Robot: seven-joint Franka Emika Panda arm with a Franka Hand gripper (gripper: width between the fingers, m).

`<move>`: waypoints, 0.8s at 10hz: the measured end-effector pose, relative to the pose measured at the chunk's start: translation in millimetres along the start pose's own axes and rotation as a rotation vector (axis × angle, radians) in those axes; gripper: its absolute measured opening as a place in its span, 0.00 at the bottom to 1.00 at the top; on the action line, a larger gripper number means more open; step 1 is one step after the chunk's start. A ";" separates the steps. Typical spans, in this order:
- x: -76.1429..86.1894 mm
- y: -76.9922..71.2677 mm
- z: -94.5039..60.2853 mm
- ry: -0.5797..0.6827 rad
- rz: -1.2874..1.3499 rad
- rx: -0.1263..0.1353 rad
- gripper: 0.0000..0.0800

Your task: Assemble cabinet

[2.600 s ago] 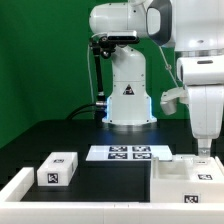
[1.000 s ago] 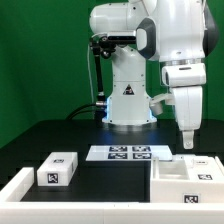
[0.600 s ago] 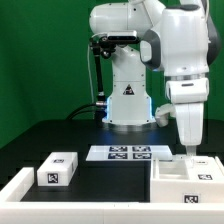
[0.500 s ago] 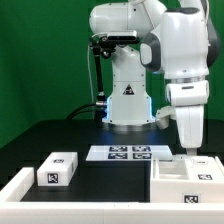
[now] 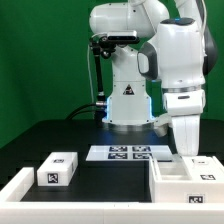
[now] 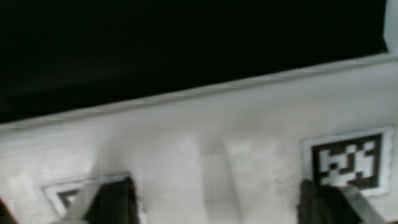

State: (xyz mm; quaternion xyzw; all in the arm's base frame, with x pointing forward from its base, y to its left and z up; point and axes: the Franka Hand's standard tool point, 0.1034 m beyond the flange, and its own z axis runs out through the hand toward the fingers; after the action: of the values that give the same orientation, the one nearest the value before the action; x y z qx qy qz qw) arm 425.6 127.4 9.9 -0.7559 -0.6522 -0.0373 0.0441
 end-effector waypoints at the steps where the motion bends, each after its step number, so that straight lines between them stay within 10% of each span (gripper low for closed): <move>1: 0.0 0.0 0.0 0.000 0.000 0.000 0.48; 3: 0.0 0.0 0.0 0.000 0.000 0.000 0.10; 8: 0.0 0.1 0.0 0.000 0.000 0.000 0.08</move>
Offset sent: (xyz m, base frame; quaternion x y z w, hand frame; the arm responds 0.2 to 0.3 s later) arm 0.0000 0.0000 0.0000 0.0000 0.0000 0.0000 1.0000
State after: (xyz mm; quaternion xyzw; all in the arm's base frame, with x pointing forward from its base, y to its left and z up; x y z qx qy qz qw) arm 425.7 127.5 10.0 -0.7559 -0.6521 -0.0374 0.0441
